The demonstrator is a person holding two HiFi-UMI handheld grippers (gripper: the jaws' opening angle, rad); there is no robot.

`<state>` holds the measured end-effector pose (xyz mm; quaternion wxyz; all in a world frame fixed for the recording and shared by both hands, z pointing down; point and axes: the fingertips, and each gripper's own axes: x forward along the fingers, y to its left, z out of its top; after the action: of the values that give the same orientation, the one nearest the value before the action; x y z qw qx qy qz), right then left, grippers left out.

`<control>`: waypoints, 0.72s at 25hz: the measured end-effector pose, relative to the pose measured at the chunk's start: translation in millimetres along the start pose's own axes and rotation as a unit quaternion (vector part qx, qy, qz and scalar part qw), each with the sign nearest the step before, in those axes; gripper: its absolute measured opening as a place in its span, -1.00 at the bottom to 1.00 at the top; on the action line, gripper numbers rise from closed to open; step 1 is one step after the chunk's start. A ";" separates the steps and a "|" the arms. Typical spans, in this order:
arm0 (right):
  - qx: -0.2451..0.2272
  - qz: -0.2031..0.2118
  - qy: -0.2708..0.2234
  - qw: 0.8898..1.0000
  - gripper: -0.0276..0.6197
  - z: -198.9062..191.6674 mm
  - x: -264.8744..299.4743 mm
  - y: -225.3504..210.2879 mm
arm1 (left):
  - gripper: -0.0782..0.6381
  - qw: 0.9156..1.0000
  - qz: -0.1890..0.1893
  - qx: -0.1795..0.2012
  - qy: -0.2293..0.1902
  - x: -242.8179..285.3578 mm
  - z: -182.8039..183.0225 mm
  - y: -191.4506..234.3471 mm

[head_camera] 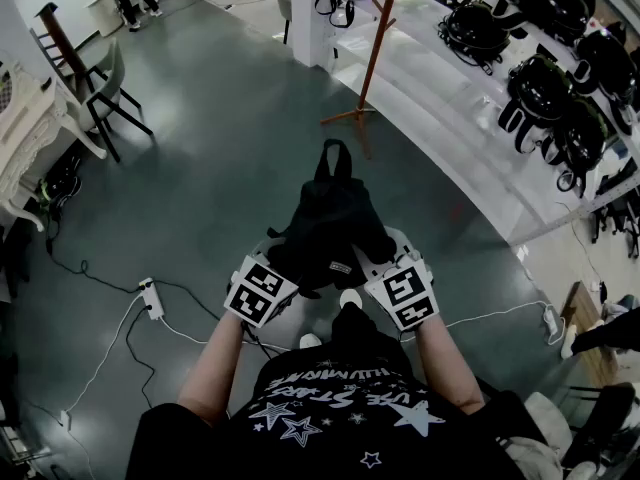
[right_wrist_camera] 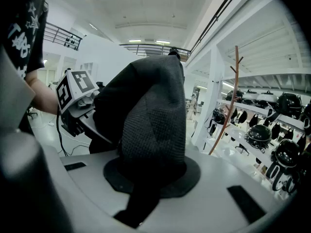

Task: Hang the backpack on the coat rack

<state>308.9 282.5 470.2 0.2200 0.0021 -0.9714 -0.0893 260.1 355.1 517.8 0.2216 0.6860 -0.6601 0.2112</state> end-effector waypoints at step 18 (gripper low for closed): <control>-0.007 0.042 -0.006 0.999 -0.69 6.3 4.8 22.2 | -0.47 1.000 -0.003 -0.007 -0.005 -20.7 -15.1 4.8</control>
<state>302.6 305.2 470.6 0.2179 -0.0409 -0.9712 -0.0870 254.5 380.6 518.1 0.2237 0.6876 -0.6604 0.2023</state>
